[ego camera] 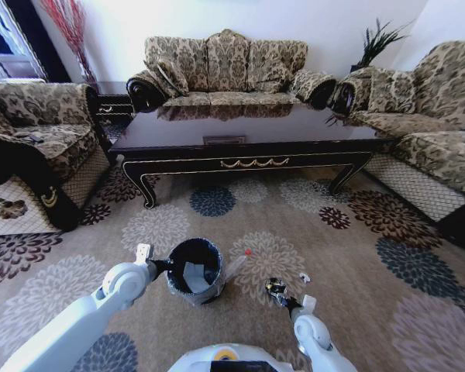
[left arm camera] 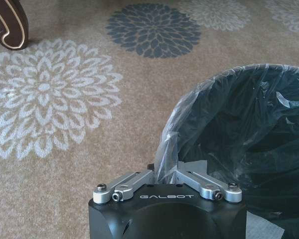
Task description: Move to the front of the table and pick up the trash from the floor, then place it into the trash bin.
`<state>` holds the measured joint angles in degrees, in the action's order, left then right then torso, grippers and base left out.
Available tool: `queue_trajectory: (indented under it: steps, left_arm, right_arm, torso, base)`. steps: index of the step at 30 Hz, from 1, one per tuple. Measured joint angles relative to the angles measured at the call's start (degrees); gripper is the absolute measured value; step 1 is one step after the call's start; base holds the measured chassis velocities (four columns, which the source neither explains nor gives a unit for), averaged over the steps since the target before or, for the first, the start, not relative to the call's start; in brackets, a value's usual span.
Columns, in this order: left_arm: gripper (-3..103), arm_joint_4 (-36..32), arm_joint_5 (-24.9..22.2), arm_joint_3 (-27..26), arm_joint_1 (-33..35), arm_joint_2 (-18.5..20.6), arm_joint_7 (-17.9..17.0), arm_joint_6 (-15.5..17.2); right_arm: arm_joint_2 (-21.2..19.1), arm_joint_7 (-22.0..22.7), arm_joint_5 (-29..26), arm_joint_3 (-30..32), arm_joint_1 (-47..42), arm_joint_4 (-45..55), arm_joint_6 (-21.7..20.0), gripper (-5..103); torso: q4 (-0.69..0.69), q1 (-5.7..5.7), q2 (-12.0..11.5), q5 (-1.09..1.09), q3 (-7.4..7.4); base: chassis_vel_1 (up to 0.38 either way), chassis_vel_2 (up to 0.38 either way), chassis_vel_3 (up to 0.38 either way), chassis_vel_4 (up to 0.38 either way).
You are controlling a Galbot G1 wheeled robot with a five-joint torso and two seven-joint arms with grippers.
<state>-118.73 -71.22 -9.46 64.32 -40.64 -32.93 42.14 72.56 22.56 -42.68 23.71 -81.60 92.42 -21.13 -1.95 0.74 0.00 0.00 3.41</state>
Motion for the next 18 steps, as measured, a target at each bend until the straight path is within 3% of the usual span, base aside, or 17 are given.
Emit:
queue_trajectory:
  steps: [1, 4, 5, 8, 10, 18]
  left_arm:
    - [0, 0.00, 0.00, 0.00, 0.00, 0.00, 0.00, 0.00]
    - [0, 0.00, 0.31, -0.18, 0.33, 0.01, 0.08, 0.00]
    - [0, 0.00, 0.31, -0.18, 0.33, 0.01, 0.08, 0.00]
    - [0, -0.05, 0.40, -0.24, 0.55, 0.07, 0.12, 0.00]
    - [0, -0.11, 0.40, -0.24, 0.55, 0.08, 0.13, 0.00]
    - [0, -0.17, 0.39, 0.11, 0.57, -0.15, 0.16, 0.00]
  right_arm:
    - [0.00, 0.00, 0.00, 0.00, 0.00, 0.00, 0.00, 52]
    - [-0.23, -0.31, -0.52, -0.03, 0.52, -0.41, -0.02, 36]
    - [-0.23, -0.31, -0.52, -0.03, 0.52, -0.41, -0.02, 36]
    - [-0.42, -0.43, -0.61, -0.07, 0.72, -0.48, -0.02, 20]
    - [-0.49, -0.46, -0.62, -0.08, 0.75, -0.49, -0.02, 15]
    - [-1.08, -0.59, -0.68, 0.20, 0.56, 1.01, 0.04, 11]
  torso:
    - [0.00, 0.00, 0.00, 0.00, 0.00]
    - [0.01, 0.00, 0.00, 0.00, 0.00]
    - [0.01, 0.00, 0.00, 0.00, 0.00]
    - [0.01, 0.00, 0.00, 0.00, 0.00]
    - [0.00, 0.00, 0.00, 0.00, 0.00]
    - [0.00, 0.00, 0.00, 0.01, 0.00]
  base:
    - [0.000, 0.000, 0.000, 0.000]
    - [0.000, 0.000, 0.000, 0.000]
    - [0.000, 0.000, 0.000, 0.000]
    - [0.000, 0.000, 0.000, 0.000]
    - [0.000, 0.000, 0.000, 0.000]
    - [0.000, 0.000, 0.000, 0.000]
